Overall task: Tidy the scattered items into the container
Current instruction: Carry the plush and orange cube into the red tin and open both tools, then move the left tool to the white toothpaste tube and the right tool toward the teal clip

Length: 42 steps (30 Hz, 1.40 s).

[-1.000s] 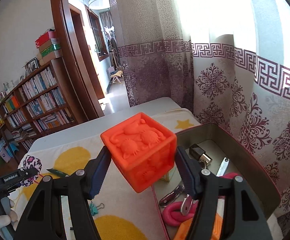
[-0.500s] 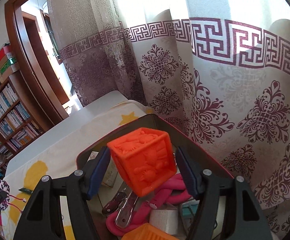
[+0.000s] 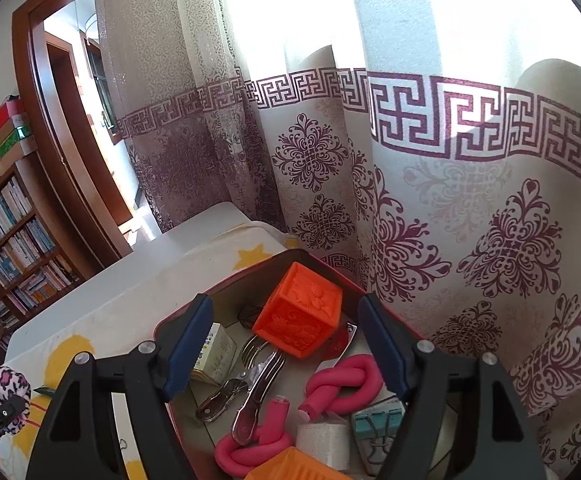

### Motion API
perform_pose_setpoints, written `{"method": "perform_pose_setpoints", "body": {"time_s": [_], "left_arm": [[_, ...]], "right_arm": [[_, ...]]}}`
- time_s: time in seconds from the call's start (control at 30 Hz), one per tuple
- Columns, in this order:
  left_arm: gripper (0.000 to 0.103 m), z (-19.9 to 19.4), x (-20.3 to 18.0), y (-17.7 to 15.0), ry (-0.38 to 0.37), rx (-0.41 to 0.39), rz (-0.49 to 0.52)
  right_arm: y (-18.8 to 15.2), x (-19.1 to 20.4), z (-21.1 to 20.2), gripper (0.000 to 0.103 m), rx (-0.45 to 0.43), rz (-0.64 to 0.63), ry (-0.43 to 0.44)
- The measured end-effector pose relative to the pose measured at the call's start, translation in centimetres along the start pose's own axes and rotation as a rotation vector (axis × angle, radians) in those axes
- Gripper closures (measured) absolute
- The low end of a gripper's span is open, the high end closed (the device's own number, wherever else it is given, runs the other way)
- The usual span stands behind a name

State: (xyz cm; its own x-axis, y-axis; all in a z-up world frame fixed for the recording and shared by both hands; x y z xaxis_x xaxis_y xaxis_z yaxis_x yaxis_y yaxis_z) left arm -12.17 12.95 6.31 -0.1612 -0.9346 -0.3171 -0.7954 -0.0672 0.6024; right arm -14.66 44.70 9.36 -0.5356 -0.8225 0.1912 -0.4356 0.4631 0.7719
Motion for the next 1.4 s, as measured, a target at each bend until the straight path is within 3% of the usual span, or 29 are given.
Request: {"method": "perform_pose_setpoints", "body": {"time_s": [0.17,0.6,0.77,1.0,1.07,1.1,1.17,1.27,1.4], "left_arm": [[0.052,0.4,-3.6,-1.1,-0.057,0.034,0.060],[0.052,0.8,-15.9,-1.8,-0.346,0.131,0.151],[0.052,0.4,-20.0,-1.5,-0.401,0.121,0.203],[0.052,0.9,-22.6,-0.7,-0.485,0.124,0.189],[0.044,1.4,-23.0,-0.7,-0.502,0.133,0.176],[0.025,1.7,-23.1,-0.7,-0.504,0.136,0.162],[0.007,2.1,-22.8,-0.8,-0.507,0.128,0.121],[0.007,2.6,-22.3,-1.0,-0.530,0.138,0.095],[0.007,2.9,-20.5,-1.0,-0.474,0.132,0.083]], "right_arm": [[0.4,-1.0,-0.3,0.024,-0.011,0.041,-0.007],[0.9,-2.8,0.0,0.024,-0.007,0.114,-0.008],[1.1,-3.7,0.0,0.024,-0.007,0.146,-0.015],[1.4,-4.3,-0.2,0.024,-0.024,0.167,-0.037],[1.4,-4.5,-0.2,0.024,-0.023,0.179,-0.037],[1.4,-4.6,-0.2,0.024,-0.023,0.186,-0.038],[1.4,-4.9,-0.2,0.024,-0.026,0.198,-0.043],[1.5,-5.2,-0.2,0.023,-0.030,0.209,-0.052],[1.3,-4.7,-0.1,0.023,-0.029,0.199,-0.057]]}}
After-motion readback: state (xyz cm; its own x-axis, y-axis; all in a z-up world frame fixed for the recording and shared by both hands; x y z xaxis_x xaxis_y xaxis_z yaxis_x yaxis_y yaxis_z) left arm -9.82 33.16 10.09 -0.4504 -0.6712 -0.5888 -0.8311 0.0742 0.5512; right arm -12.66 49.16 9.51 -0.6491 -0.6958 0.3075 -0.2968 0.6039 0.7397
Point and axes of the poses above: each gripper's, at about its wrist camera, not at the fingertips, and z roughly the way its jaws point, x to its left, y to its top, the point moved 4 cm from there along z, roughly the way its jaws point, and after that the axes turned 1 degree about -y, right-handed, at the moved point
